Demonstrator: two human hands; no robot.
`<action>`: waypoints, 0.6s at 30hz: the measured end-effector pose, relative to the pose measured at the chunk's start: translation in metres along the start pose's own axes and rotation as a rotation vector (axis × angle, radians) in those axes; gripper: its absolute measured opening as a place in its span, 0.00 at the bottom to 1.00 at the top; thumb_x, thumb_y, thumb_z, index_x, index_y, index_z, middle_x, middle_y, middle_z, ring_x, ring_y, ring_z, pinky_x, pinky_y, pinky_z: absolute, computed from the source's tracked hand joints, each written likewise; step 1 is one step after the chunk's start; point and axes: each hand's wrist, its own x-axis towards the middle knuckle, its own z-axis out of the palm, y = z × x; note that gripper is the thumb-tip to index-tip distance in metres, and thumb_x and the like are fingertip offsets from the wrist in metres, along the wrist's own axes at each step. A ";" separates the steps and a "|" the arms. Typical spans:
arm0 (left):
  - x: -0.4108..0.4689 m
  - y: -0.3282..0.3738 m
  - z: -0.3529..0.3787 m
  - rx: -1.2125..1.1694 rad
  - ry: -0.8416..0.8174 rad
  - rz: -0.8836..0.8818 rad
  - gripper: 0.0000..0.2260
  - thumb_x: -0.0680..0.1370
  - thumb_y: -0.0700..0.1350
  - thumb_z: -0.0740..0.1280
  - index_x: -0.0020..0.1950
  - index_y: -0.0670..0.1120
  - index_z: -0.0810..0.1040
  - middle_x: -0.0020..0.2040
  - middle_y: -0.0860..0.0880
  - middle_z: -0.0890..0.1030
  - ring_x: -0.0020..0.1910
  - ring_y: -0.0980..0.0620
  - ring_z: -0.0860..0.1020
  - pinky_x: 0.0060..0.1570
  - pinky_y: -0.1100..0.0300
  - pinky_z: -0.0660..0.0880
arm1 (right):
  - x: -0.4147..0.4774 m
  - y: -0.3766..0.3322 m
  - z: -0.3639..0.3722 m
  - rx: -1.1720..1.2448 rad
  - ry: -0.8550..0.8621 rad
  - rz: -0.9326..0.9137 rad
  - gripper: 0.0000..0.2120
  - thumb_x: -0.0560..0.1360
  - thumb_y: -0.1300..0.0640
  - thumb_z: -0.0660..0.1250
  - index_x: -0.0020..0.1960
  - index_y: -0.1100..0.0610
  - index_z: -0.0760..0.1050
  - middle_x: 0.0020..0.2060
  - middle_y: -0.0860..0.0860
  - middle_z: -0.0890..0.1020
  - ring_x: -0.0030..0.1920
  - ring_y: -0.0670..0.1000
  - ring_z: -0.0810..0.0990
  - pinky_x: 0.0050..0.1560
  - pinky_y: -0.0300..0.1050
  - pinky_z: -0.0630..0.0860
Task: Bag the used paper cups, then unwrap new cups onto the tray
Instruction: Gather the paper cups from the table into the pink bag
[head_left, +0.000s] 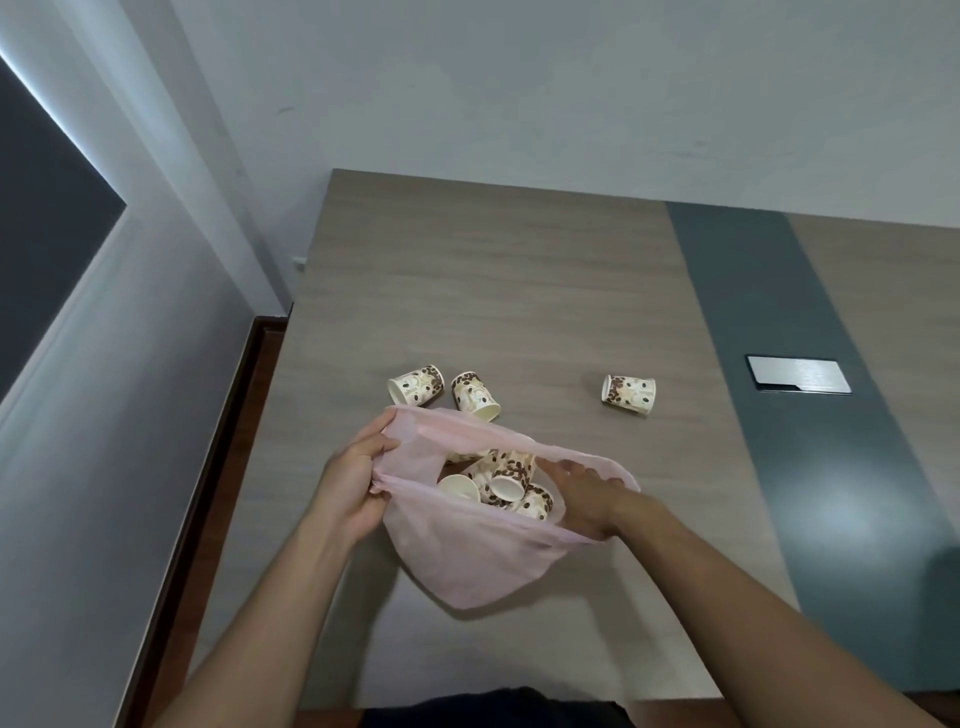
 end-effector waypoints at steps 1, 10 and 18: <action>0.003 -0.003 0.001 0.012 0.003 -0.004 0.23 0.85 0.30 0.60 0.80 0.42 0.77 0.68 0.35 0.85 0.59 0.40 0.86 0.44 0.55 0.89 | -0.003 0.003 -0.005 0.028 0.011 -0.040 0.46 0.78 0.33 0.72 0.89 0.46 0.55 0.86 0.51 0.64 0.84 0.56 0.65 0.82 0.56 0.64; 0.028 -0.033 0.027 0.168 -0.023 -0.053 0.22 0.84 0.31 0.62 0.75 0.43 0.83 0.70 0.36 0.86 0.72 0.35 0.82 0.76 0.40 0.76 | 0.012 0.067 -0.038 0.632 0.240 -0.052 0.14 0.84 0.42 0.70 0.50 0.51 0.86 0.49 0.46 0.90 0.41 0.49 0.90 0.51 0.49 0.84; 0.036 -0.047 0.073 0.258 -0.045 -0.024 0.18 0.86 0.34 0.63 0.71 0.45 0.87 0.67 0.44 0.89 0.57 0.47 0.87 0.44 0.60 0.82 | 0.062 0.149 -0.063 1.012 0.506 0.254 0.07 0.87 0.55 0.67 0.61 0.58 0.78 0.54 0.57 0.84 0.42 0.53 0.83 0.38 0.47 0.78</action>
